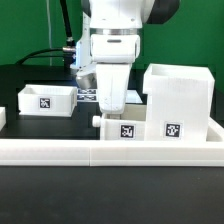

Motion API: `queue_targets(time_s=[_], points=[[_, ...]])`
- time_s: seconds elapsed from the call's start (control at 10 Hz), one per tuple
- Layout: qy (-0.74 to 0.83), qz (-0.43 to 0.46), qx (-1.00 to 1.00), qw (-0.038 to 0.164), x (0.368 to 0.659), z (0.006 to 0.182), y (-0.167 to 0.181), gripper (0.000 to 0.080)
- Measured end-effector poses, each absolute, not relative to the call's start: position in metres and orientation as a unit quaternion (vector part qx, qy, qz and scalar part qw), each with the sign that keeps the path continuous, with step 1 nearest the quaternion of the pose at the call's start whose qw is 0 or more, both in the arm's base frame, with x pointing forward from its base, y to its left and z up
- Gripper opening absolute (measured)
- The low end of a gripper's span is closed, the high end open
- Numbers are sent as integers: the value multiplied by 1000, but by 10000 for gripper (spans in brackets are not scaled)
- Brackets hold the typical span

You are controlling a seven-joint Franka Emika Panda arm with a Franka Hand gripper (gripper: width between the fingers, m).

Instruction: Assemble drawer

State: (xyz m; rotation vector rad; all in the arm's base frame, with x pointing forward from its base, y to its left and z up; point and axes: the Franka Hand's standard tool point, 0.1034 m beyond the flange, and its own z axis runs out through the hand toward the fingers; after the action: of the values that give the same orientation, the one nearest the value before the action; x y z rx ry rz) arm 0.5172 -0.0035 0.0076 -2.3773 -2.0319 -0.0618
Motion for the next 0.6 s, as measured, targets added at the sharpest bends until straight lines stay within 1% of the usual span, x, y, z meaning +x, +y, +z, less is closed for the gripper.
queue_targets(time_s=[0.3, 0.6], points=[[-635, -20, -772, 7, 519, 8, -3, 42], [-608, -35, -793, -2, 523, 9, 11, 42]])
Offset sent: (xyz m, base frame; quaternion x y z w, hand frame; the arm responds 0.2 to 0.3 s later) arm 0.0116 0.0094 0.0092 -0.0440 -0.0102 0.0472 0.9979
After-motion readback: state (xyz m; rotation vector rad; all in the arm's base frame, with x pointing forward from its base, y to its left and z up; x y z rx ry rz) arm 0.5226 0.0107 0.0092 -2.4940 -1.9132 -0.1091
